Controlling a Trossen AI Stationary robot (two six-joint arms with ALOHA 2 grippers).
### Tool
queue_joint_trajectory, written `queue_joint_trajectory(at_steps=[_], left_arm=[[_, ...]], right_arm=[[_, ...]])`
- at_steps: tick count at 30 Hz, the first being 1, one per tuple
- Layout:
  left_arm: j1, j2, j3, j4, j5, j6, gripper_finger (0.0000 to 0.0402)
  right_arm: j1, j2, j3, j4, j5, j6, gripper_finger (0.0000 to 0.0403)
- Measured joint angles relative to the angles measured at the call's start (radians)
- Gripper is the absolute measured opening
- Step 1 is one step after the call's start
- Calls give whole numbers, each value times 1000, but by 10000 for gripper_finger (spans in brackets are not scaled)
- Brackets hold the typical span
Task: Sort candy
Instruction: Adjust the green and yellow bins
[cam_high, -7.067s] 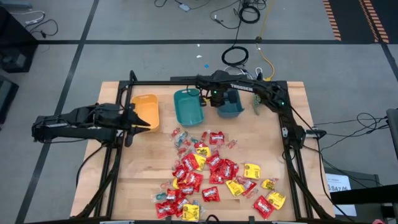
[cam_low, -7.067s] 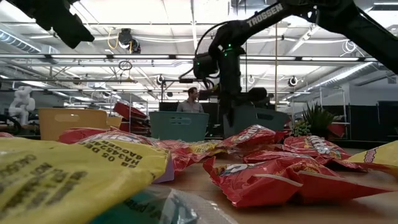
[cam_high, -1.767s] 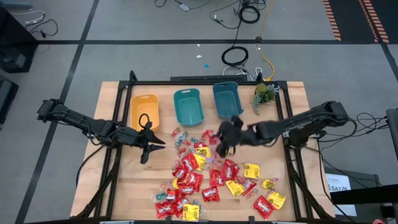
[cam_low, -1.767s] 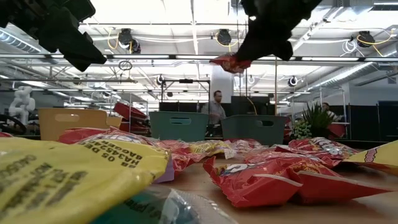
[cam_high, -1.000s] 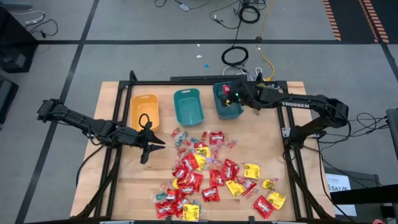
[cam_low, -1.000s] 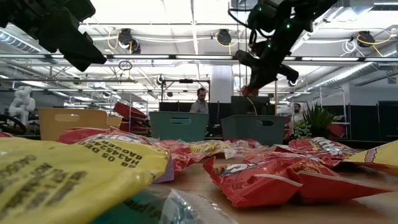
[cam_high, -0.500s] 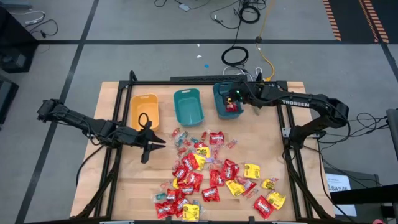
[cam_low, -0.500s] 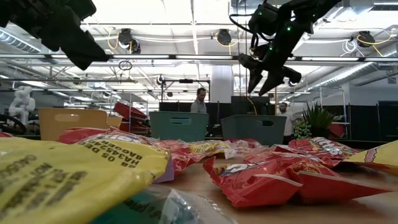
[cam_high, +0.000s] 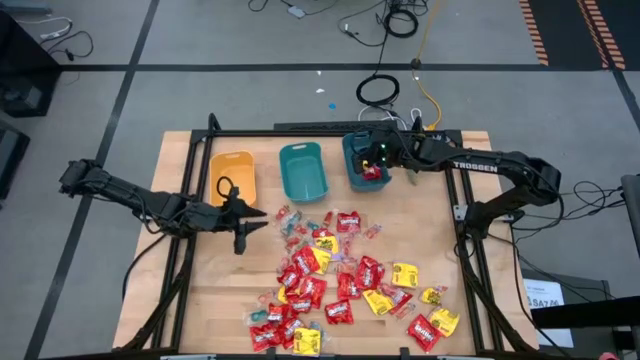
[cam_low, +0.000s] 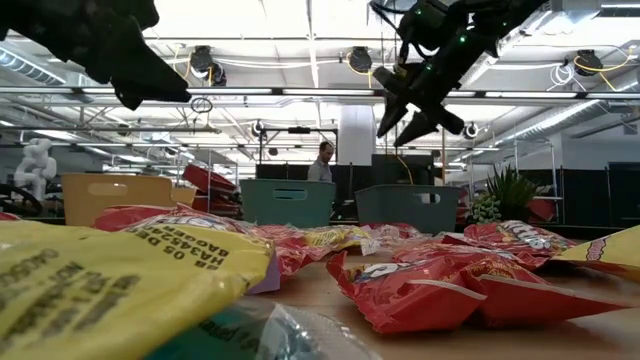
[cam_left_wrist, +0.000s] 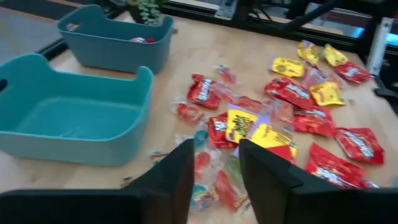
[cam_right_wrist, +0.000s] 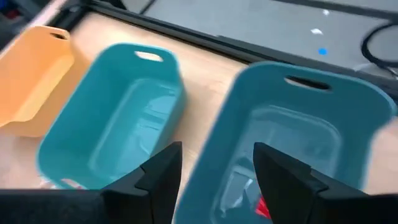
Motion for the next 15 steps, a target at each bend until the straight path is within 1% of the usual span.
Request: queue_joint_trajectory(at_steps=[3, 6, 9, 11, 13, 15], left_arm=[[15, 0, 0, -2, -16, 0, 182], [21, 0, 0, -2, -16, 0, 203], [21, 0, 0, -2, -10, -1, 207], [21, -1, 0, -2, 37, 5, 208], [19, -2, 0, 0, 67, 37, 208], [25, -2, 4, -7, 58, 22, 208]], right_arm=[[31, 3, 0, 30, -3, -73, 189], [66, 3, 0, 62, -44, -163, 188], [106, 3, 0, 91, -92, -240, 188], [132, 3, 0, 112, -122, -296, 188], [159, 5, 0, 133, -128, -335, 188], [178, 10, 0, 153, -129, -347, 187]])
